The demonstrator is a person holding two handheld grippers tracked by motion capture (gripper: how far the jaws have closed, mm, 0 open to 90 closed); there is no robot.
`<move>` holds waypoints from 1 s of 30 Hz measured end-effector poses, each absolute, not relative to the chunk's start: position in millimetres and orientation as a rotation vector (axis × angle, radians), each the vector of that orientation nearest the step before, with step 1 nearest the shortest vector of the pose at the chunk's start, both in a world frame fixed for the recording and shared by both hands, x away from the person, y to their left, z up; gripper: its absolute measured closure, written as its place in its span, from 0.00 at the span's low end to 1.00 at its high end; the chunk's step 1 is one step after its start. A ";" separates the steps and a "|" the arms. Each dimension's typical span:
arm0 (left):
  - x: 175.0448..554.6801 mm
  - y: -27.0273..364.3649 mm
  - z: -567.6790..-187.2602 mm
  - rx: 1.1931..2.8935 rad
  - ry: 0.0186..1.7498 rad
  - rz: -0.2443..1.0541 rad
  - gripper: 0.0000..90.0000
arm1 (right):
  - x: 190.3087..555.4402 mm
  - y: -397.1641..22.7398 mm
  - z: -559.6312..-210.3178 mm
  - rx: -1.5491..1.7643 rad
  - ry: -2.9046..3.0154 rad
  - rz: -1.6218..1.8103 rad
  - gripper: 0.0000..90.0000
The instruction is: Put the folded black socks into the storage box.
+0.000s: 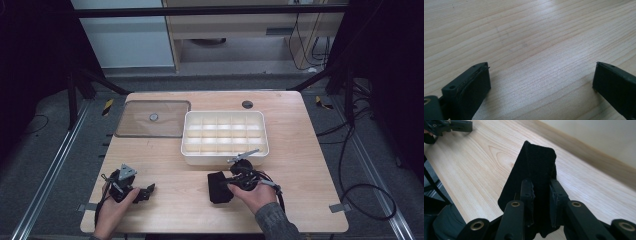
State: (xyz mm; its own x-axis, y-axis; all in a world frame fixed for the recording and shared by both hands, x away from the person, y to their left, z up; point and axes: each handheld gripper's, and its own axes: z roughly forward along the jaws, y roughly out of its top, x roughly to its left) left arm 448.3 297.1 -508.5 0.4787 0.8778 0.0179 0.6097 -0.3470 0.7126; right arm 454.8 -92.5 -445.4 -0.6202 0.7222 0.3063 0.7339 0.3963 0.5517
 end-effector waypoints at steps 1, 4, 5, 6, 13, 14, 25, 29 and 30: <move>448.9 297.4 -508.6 2.079 1.224 0.535 0.01 | 454.0 -95.4 -443.1 -1.367 -2.612 -1.050 0.85; 453.2 300.2 -508.3 2.080 1.230 0.539 0.01 | 452.5 -104.5 -436.8 -1.378 -2.625 -1.069 0.85; 455.0 300.6 -508.5 2.075 1.233 0.538 0.01 | 452.1 -107.6 -434.9 -1.382 -2.627 -1.076 0.85; 456.9 301.1 -508.6 2.071 1.238 0.540 0.01 | 451.5 -110.2 -433.2 -1.395 -2.625 -1.080 0.85; 461.4 301.5 -508.6 2.075 1.234 0.535 0.00 | 446.3 -128.7 -423.4 -1.431 -2.638 -1.094 0.85; 461.3 301.7 -508.6 2.077 1.232 0.534 0.00 | 445.6 -131.2 -423.0 -1.429 -2.642 -1.101 0.85; 461.5 301.2 -508.8 2.074 1.237 0.538 0.00 | 437.4 -151.8 -416.8 -1.479 -2.641 -1.108 0.85; 460.4 301.4 -508.6 2.080 1.233 0.535 0.00 | 435.4 -158.4 -414.9 -1.490 -2.636 -1.129 0.85; 460.5 301.1 -508.7 2.078 1.236 0.538 0.00 | 434.7 -159.8 -414.8 -1.494 -2.629 -1.137 0.85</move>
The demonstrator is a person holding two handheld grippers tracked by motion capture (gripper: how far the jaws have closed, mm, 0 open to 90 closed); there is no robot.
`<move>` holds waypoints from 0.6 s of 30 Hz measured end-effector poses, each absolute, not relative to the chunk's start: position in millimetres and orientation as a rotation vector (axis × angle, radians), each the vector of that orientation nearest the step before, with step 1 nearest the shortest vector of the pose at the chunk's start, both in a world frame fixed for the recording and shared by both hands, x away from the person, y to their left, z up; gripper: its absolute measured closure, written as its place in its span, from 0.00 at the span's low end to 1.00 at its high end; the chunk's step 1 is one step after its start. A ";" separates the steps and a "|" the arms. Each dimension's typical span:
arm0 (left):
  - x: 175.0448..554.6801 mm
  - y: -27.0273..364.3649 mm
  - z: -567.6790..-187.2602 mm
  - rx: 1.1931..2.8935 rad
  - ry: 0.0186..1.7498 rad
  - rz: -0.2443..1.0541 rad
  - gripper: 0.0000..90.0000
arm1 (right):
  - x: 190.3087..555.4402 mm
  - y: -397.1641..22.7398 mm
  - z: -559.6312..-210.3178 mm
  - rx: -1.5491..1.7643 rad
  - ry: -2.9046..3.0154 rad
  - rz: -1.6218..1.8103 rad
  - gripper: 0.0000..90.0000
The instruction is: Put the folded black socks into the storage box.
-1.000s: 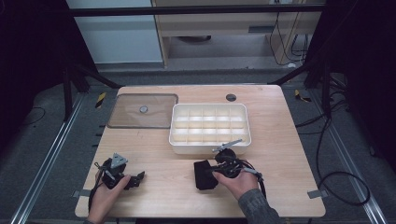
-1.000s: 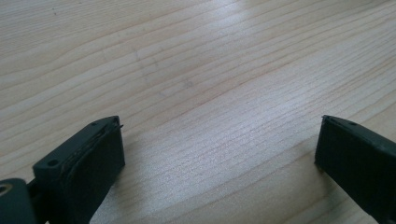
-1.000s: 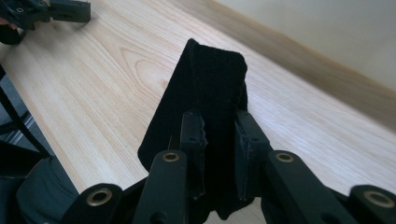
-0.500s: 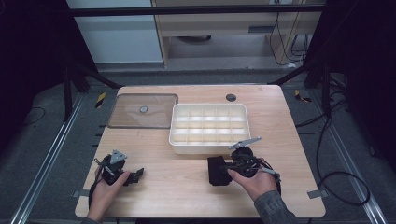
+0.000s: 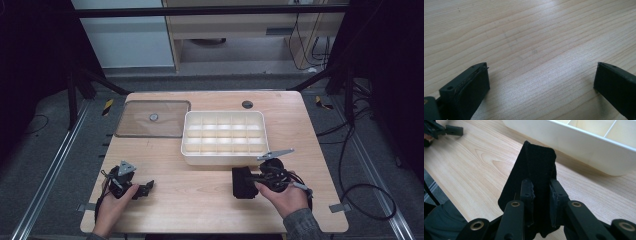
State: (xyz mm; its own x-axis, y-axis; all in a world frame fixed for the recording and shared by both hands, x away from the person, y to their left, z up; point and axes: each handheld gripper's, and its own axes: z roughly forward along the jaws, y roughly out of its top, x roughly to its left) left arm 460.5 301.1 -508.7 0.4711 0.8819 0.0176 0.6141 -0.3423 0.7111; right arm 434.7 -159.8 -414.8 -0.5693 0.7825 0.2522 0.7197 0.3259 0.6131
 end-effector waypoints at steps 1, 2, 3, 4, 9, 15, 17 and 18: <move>460.5 301.0 -508.7 2.078 1.237 0.538 0.00 | 434.1 -161.2 -415.1 1.414 2.481 1.079 0.85; 460.5 301.0 -508.7 2.078 1.237 0.538 0.00 | 433.6 -162.1 -415.5 1.420 2.474 1.086 0.85; 460.5 301.0 -508.7 2.077 1.237 0.537 0.00 | 433.4 -163.4 -415.6 1.418 2.473 1.088 0.85; 460.5 301.0 -508.7 2.077 1.237 0.537 0.00 | 433.2 -164.7 -415.3 1.418 2.472 1.091 0.85; 460.3 301.2 -508.7 2.078 1.235 0.536 0.00 | 432.2 -175.0 -409.1 1.429 2.444 1.089 0.85; 459.4 301.2 -508.7 2.079 1.232 0.536 0.00 | 432.2 -188.0 -404.9 1.438 2.418 1.091 0.85; 459.2 301.1 -508.7 2.080 1.231 0.537 0.00 | 431.7 -192.6 -401.2 1.438 2.412 1.084 0.85; 459.2 301.1 -508.7 2.080 1.232 0.537 0.00 | 431.7 -195.5 -399.3 1.441 2.406 1.082 0.85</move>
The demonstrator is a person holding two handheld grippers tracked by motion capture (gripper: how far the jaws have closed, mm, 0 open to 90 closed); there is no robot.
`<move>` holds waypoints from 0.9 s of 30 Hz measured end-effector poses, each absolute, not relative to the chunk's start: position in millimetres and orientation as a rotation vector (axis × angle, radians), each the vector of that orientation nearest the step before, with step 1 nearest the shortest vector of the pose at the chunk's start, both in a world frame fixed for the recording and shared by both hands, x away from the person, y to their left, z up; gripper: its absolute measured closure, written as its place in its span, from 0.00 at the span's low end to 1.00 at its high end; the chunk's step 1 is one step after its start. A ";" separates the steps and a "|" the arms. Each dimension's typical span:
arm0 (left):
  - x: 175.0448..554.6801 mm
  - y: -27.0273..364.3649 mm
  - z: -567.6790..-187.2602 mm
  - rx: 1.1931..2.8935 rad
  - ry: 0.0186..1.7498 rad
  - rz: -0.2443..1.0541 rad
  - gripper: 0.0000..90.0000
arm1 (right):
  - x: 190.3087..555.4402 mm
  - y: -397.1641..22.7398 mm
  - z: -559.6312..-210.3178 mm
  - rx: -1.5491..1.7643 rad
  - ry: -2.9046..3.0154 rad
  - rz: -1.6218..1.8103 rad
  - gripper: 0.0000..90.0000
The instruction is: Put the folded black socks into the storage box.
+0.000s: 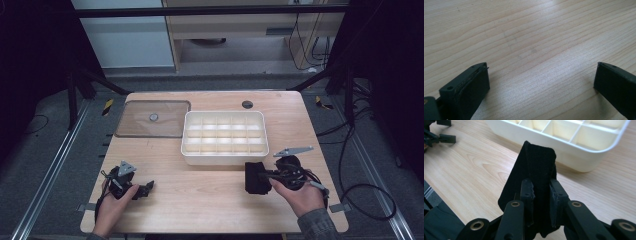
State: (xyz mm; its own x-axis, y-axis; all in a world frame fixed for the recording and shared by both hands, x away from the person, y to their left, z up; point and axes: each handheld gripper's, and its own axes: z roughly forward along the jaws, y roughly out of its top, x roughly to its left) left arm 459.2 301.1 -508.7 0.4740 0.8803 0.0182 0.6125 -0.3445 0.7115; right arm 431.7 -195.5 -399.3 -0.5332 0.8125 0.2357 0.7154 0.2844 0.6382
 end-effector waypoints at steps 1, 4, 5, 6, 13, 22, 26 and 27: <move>459.2 301.1 -508.7 2.080 1.231 0.537 0.00 | 431.8 -198.6 -397.4 1.442 2.400 1.078 0.85; 459.2 300.5 -508.9 2.073 1.238 0.538 0.00 | 431.6 -207.4 -393.2 1.456 2.379 1.060 0.85; 459.1 300.5 -508.9 2.073 1.238 0.538 0.00 | 431.5 -209.5 -392.4 1.460 2.376 1.052 0.85; 459.0 300.7 -508.8 2.077 1.236 0.539 0.00 | 431.5 -211.6 -391.8 1.456 2.372 1.048 0.85; 458.1 299.9 -508.8 2.073 1.245 0.544 0.00 | 431.1 -226.6 -385.0 1.471 2.333 1.071 0.85; 457.1 299.6 -508.6 2.076 1.248 0.543 0.00 | 438.0 -233.8 -365.3 1.450 2.301 1.050 0.85; 457.0 299.7 -508.6 2.077 1.247 0.543 0.00 | 444.2 -234.3 -359.3 1.444 2.294 1.016 0.85; 457.0 299.7 -508.6 2.077 1.247 0.542 0.00 | 446.2 -234.6 -357.9 1.443 2.290 1.011 0.85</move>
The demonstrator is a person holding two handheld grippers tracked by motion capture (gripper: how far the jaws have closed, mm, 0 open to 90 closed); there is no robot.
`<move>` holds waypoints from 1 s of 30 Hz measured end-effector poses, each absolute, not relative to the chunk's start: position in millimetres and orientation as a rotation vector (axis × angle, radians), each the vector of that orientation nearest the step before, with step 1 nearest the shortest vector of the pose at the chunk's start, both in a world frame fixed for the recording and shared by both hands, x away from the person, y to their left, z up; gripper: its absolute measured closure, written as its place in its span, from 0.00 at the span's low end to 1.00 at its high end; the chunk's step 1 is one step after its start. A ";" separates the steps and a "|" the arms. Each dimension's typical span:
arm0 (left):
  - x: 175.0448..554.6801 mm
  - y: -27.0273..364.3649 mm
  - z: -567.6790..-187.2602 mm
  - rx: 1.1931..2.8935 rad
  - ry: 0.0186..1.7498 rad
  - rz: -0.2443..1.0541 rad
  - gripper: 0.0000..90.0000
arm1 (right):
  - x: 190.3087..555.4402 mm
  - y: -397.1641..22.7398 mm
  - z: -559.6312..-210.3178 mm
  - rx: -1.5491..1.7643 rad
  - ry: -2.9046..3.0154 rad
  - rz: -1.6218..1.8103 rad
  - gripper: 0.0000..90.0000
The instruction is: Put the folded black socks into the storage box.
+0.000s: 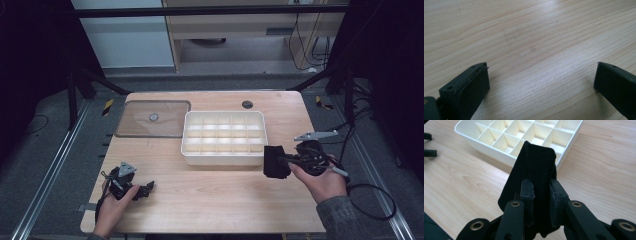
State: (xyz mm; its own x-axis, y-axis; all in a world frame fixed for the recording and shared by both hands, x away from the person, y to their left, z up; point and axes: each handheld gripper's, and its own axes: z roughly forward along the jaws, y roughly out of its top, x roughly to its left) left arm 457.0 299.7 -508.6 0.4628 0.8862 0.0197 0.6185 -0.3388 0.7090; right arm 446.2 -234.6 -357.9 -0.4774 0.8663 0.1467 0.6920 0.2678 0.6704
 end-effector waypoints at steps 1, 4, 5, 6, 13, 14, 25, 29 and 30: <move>457.0 299.7 -508.6 2.077 1.246 0.543 0.00 | 448.2 -234.7 -356.2 1.445 2.289 1.011 0.85; 457.0 299.7 -508.6 2.077 1.247 0.542 0.00 | 453.6 -233.9 -348.5 1.436 2.285 1.003 0.85; 457.0 299.7 -508.6 2.077 1.247 0.542 0.00 | 455.1 -233.5 -345.6 1.431 2.286 1.003 0.85; 457.0 299.6 -508.6 2.077 1.247 0.542 0.00 | 456.8 -233.2 -342.9 1.427 2.284 0.999 0.85; 456.3 299.8 -508.7 2.075 1.247 0.543 0.00 | 472.3 -228.8 -333.5 1.415 2.295 0.959 0.85; 456.0 300.0 -508.6 2.077 1.244 0.544 0.00 | 475.1 -228.2 -332.9 1.414 2.296 0.952 0.85; 454.6 300.0 -508.8 2.076 1.242 0.541 0.00 | 507.7 -215.6 -328.7 1.435 2.309 0.951 0.85; 454.1 299.9 -508.9 2.074 1.243 0.542 0.00 | 517.7 -210.1 -326.3 1.433 2.307 0.940 0.85; 454.0 300.1 -508.7 2.079 1.241 0.541 0.00 | 520.0 -208.5 -326.0 1.423 2.306 0.922 0.85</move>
State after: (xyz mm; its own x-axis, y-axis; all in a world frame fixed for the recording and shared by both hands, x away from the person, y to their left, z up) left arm 454.0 300.1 -508.7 0.4670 0.8840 0.0199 0.6162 -0.3415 0.7097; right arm 520.0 -208.5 -326.0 -0.4763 0.8745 0.0921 0.6968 0.3114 0.6461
